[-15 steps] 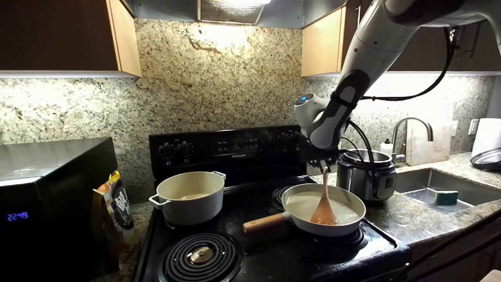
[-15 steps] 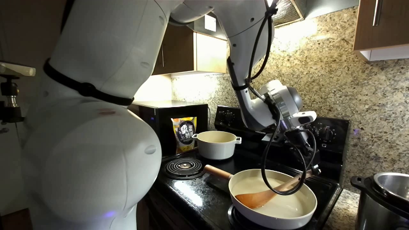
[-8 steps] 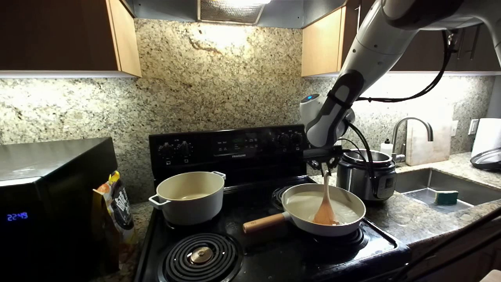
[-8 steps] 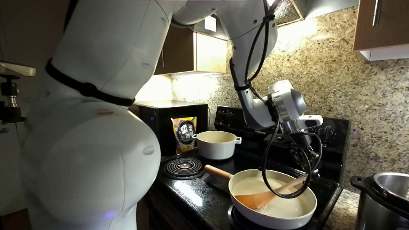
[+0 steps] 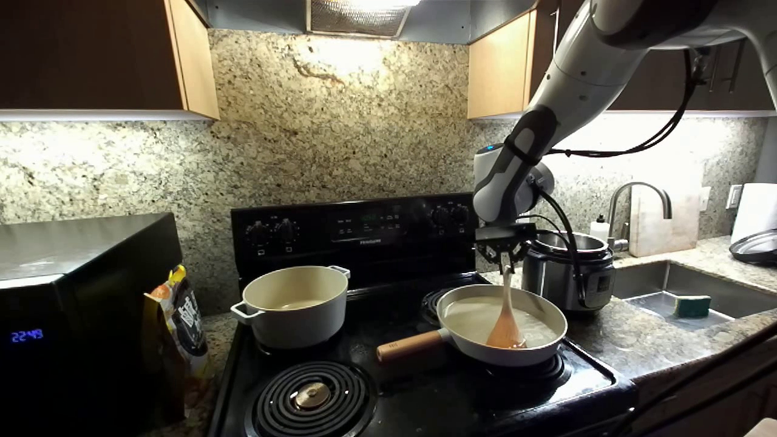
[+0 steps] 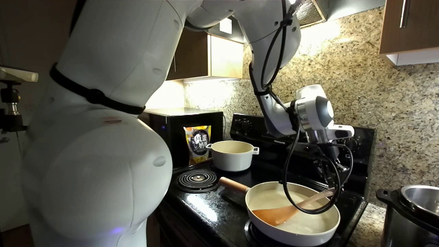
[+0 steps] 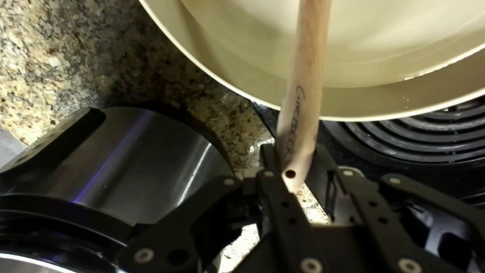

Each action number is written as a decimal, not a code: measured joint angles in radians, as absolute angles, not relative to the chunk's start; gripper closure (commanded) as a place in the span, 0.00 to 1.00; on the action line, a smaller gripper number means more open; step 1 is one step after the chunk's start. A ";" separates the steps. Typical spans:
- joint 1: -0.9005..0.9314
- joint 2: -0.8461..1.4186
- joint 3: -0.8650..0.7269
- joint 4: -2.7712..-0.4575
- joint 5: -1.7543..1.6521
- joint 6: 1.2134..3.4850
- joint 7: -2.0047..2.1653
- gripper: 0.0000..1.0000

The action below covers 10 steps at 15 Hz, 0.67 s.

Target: Stir the pan using the wooden spatula

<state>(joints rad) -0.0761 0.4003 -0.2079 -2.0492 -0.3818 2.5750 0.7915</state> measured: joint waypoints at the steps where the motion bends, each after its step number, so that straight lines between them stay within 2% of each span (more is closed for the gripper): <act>1: -0.077 0.404 -0.209 -2.045 -0.358 2.575 0.767 0.93; 10: -0.085 0.490 -0.210 -1.974 -0.177 2.573 0.575 0.93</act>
